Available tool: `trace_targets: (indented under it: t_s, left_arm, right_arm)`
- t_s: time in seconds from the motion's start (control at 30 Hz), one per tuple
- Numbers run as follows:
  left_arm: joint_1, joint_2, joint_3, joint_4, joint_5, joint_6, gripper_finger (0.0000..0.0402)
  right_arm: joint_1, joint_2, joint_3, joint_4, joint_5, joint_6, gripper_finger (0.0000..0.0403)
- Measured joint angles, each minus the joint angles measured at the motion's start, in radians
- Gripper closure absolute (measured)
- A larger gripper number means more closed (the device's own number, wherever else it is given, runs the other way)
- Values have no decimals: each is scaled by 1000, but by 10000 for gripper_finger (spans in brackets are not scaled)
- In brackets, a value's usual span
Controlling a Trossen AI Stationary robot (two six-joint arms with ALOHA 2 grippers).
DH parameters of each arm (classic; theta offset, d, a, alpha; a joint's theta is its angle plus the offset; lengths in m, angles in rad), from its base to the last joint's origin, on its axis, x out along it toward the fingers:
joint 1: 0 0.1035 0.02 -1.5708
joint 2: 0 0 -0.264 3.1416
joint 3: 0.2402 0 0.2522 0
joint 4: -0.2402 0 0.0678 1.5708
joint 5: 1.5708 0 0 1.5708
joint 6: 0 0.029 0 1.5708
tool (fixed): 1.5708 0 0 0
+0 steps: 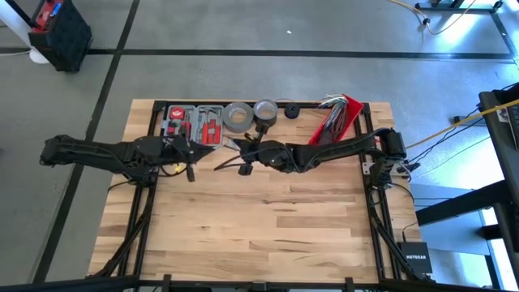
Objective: Coil cords
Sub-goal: Coil the white wire on the black spool
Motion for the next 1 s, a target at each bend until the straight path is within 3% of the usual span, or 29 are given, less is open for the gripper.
trace_targets:
  t_s: [0.5,0.7,1.0]
  left_arm:
    - [-10,248,2,344,3,92,398]
    - [-29,277,3,345,4,47,398]
    - [-47,281,4,349,4,25,398]
  right_arm:
    - [2,22,-2,71,6,25,397]
    - [3,24,-2,152,70,63,397]
    - [3,23,-2,194,50,96,397]
